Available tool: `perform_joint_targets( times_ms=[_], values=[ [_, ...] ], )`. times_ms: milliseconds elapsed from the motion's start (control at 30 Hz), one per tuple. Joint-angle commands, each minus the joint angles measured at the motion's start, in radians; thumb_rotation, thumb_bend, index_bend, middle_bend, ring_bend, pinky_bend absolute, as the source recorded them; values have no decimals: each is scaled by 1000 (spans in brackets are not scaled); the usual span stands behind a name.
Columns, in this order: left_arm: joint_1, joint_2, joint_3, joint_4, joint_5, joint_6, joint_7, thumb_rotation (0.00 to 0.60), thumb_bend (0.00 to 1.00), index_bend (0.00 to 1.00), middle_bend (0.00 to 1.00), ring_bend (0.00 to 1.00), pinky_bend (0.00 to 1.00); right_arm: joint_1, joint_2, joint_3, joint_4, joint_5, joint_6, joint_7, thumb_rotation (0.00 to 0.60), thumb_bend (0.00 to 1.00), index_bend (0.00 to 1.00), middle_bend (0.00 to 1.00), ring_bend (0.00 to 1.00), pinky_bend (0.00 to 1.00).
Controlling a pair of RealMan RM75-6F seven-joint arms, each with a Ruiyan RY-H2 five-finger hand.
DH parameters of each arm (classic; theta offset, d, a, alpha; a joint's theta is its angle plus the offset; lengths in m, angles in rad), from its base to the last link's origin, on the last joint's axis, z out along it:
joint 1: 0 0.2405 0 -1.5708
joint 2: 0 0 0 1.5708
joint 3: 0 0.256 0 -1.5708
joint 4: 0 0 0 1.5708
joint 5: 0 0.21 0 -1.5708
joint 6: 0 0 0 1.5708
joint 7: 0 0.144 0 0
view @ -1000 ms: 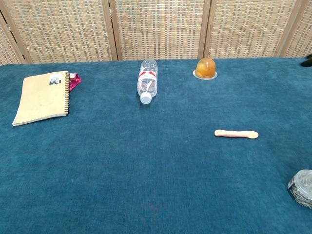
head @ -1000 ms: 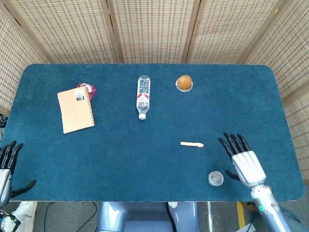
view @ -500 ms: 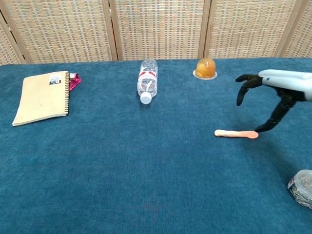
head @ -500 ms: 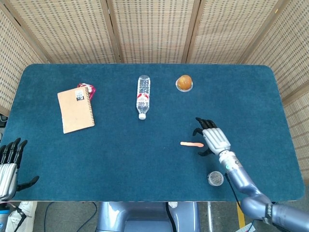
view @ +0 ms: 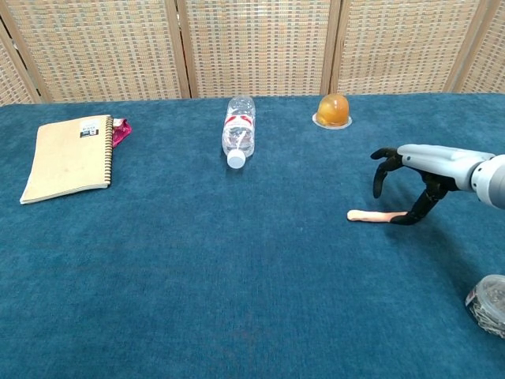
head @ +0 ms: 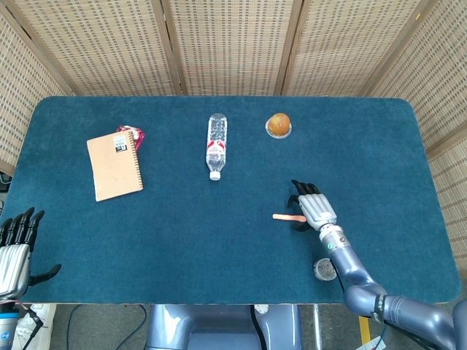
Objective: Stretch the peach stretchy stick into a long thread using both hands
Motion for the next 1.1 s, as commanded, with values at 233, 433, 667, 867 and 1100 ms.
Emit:
perform_joint_targets(
  times_ms=[233, 433, 667, 867, 1100],
  values=[
    [-2, -2, 3, 1, -4, 3, 7, 600, 0, 0, 0, 0, 0, 4, -20, -17, 31, -8, 7, 20, 600, 445, 462, 0, 0, 0],
    [-3, -6, 5, 3, -5, 6, 7, 600, 0, 0, 0, 0, 0, 5, -37, -27, 59, -16, 5, 42, 600, 475, 475, 0, 0, 0],
    [-4, -9, 4, 5, -10, 7, 13, 600, 0, 0, 0, 0, 0, 12, -49, -32, 75, -19, -5, 54, 600, 494, 475, 0, 0, 0],
    [-4, -8, 5, 5, -11, 10, 9, 600, 0, 0, 0, 0, 0, 17, -61, -35, 89, -16, -7, 58, 600, 505, 481, 1, 0, 0],
    [-6, -7, 6, 7, -10, 12, 7, 600, 0, 0, 0, 0, 0, 20, -70, -39, 96, -15, -8, 62, 600, 525, 507, 16, 0, 0]
  ],
)
